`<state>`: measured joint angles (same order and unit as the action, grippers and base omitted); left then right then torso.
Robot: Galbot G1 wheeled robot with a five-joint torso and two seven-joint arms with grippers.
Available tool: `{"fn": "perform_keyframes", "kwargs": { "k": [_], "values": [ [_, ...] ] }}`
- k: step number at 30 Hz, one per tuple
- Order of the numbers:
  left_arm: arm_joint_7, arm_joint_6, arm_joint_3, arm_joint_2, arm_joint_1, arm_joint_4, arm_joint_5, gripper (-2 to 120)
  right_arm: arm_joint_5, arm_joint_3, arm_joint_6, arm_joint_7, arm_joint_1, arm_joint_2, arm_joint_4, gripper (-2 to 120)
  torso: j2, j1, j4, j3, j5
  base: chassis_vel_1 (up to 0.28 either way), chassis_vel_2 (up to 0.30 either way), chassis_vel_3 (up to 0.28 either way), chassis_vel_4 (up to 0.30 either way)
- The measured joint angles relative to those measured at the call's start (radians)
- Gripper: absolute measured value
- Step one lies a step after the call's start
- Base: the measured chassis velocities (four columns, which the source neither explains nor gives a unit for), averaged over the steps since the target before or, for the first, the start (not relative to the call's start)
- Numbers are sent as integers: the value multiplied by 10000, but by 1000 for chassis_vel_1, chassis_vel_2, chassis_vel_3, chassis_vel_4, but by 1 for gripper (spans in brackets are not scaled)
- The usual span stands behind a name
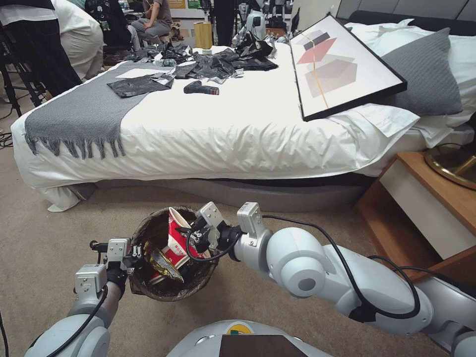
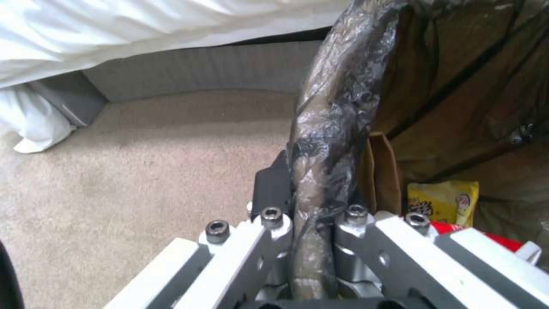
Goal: Pick up the trash bin, then pick up the garbage from the floor and place it into the trash bin.
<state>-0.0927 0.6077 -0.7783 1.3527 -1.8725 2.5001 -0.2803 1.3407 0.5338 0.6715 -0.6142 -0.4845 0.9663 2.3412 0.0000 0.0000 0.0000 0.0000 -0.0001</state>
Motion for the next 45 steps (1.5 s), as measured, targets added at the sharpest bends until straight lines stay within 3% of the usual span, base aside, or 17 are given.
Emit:
{"fn": "perform_keyframes", "kwargs": {
  "k": [4,15,17,20,22,25,30,32,37,41,45],
  "values": [
    [0,18,29,39,31,0,-11,3,330,148,18,-361,241,161,-61,48,0,0,0,0,1,0,0,0,0],
    [3,58,45,78,94,0,-42,3,511,190,-30,-624,546,201,174,82,0,0,0,0,1,0,0,0,0],
    [1,65,46,64,120,0,-78,3,542,12,-102,-617,685,144,387,93,0,0,0,0,1,0,0,0,0],
    [0,76,39,48,139,0,-113,3,562,-278,-217,-522,745,74,586,99,0,0,-1,0,1,0,0,0,0],
    [0,78,39,48,144,0,-119,3,569,-401,-246,-461,751,39,667,100,0,0,0,0,2,0,0,0,0],
    [-11,94,61,67,178,0,-142,3,361,-1523,-580,567,569,-504,1402,100,0,0,0,0,4,0,0,0,0],
    [-13,104,82,91,165,0,-147,3,-118,-1947,-1039,1114,317,-861,1591,100,0,0,-3,-1,3,0,0,0,0],
    [-19,113,84,105,134,0,-149,3,-1093,-2405,-1834,1661,-206,-1377,1621,100,0,0,0,0,3,0,0,0,0],
    [-23,112,81,163,82,0,-128,3,-2971,-3274,-2682,1946,-1796,-2185,1620,100,0,0,-1,0,4,0,0,0,0],
    [-23,80,75,190,71,0,-91,3,-3501,-4247,-2795,1720,-3347,-2473,1612,100,0,0,-5,-1,4,0,0,0,0],
    [-22,51,55,226,45,0,-61,3,-3537,-4707,-2797,1535,-3979,-2487,1609,100,0,0,-4,-1,4,0,0,0,0]
  ]
}}
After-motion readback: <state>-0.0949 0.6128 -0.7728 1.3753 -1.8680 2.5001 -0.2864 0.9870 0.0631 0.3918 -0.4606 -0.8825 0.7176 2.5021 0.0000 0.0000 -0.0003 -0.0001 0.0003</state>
